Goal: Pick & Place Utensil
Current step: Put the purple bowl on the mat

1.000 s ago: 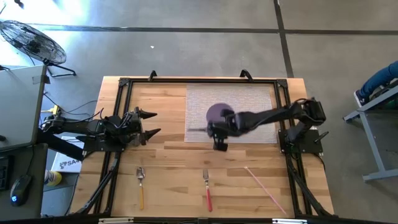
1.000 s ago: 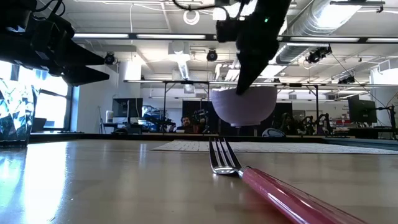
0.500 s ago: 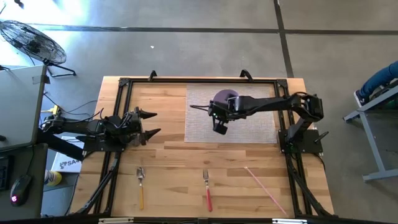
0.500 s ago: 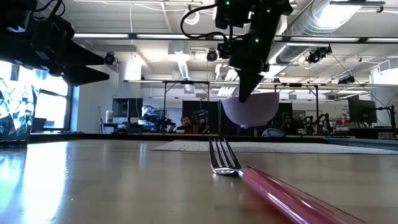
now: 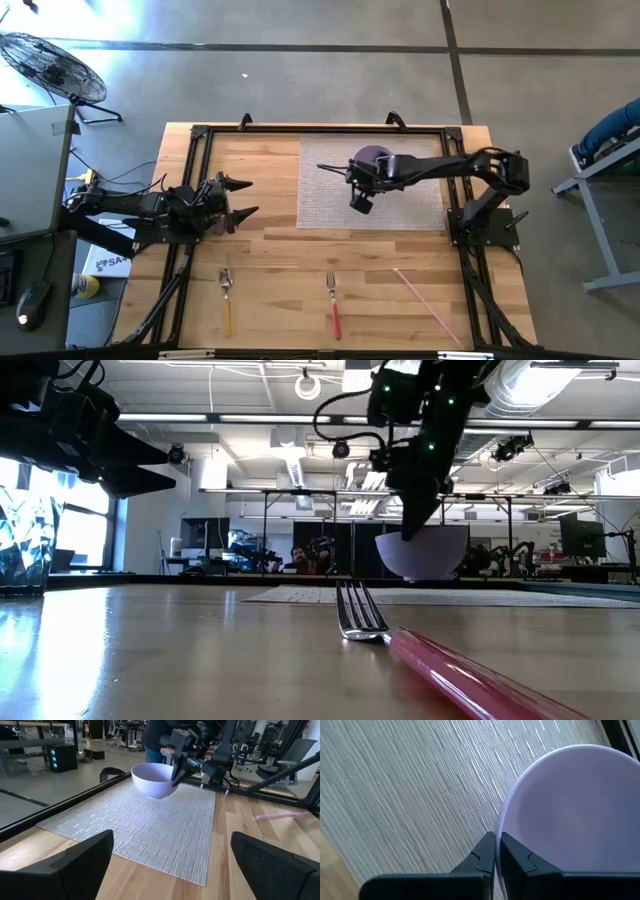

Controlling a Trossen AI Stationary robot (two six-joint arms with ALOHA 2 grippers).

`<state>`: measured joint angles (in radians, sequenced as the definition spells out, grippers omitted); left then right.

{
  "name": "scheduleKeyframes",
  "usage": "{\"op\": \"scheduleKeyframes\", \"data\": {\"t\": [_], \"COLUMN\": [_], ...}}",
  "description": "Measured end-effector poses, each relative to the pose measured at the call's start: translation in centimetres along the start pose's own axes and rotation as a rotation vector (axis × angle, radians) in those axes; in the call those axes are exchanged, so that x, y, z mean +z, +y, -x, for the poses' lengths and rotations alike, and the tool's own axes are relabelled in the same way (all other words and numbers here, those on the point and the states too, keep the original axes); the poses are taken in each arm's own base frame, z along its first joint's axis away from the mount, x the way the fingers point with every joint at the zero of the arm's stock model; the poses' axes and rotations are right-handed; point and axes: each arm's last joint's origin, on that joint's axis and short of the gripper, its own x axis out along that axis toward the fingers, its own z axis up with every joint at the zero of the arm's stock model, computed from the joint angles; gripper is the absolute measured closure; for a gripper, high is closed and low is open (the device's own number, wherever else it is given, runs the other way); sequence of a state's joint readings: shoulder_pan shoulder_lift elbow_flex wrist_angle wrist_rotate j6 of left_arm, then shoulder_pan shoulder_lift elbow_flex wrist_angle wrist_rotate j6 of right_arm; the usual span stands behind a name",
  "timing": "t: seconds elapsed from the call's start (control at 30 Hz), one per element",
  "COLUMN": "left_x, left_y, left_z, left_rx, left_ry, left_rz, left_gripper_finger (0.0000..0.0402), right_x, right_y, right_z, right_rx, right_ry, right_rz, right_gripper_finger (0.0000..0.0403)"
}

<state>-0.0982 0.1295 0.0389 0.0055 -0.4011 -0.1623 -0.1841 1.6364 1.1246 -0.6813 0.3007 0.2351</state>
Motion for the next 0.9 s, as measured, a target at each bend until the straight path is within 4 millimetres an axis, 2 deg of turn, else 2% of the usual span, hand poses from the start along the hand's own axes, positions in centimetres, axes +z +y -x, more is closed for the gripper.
{"op": "scheduleKeyframes", "data": {"t": [0.17, 0.5, 0.7, 0.9], "left_x": [0.0, 0.0, 0.0, 0.0], "left_y": [0.0, 0.0, 0.0, 0.0], "left_z": [0.0, 0.0, 0.0, 0.0], "left_rx": [0.0, 0.0, 0.001, 0.001], "left_ry": [0.0, 0.0, 0.0, 0.0], "left_rz": [0.0, 0.0, 0.0, 0.0], "left_gripper_finger": [0.0005, 0.0005, 0.0005, 0.0005], "right_x": [-0.4, -2.2, -2.2, -2.1], "right_y": [-0.3, -1.1, -1.5, -1.5], "right_z": [1.0, -1.7, -2.0, -2.0], "right_rx": [0.031, 0.009, 0.006, 0.003], "right_ry": [-0.081, -0.037, -0.042, -0.051], "right_rz": [0.022, 0.062, 0.042, 0.054], "right_gripper_finger": [0.0397, 0.0381, 0.0386, 0.036]}}
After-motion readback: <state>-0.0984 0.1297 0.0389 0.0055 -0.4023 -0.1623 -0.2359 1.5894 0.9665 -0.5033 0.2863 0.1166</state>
